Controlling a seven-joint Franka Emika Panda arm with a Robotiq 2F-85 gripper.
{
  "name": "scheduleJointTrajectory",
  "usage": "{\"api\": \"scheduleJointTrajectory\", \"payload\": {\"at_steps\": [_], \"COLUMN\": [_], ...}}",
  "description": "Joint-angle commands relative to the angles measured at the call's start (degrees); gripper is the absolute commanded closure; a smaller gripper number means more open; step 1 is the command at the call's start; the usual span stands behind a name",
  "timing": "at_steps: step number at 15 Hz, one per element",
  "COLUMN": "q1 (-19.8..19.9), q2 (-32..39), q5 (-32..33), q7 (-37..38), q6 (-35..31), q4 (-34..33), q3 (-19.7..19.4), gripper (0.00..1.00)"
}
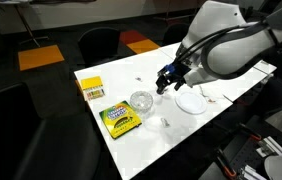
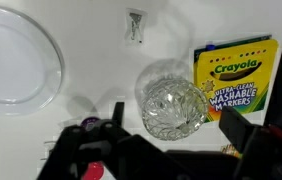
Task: Move the glass object and the bottle on the table
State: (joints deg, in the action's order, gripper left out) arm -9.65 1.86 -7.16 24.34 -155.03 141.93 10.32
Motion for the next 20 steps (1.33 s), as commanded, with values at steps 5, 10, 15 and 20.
{"api": "scheduleJointTrajectory", "payload": {"at_steps": [5, 10, 15, 20], "q1": [-4.48, -10.59, -16.25, -15.42], "q2": [12.20, 18.02, 22.84, 22.51], "q5": [-0.32, 2.59, 7.50, 7.22], "q7": [10.93, 22.81, 37.30, 37.79], "q6": [0.19, -1.79, -1.42, -1.14], "q4": [-12.11, -17.11, -21.73, -20.90], "q3": [-0.10, -2.53, -6.91, -5.75], "gripper": [0.63, 0.97, 1.00, 0.99]}}
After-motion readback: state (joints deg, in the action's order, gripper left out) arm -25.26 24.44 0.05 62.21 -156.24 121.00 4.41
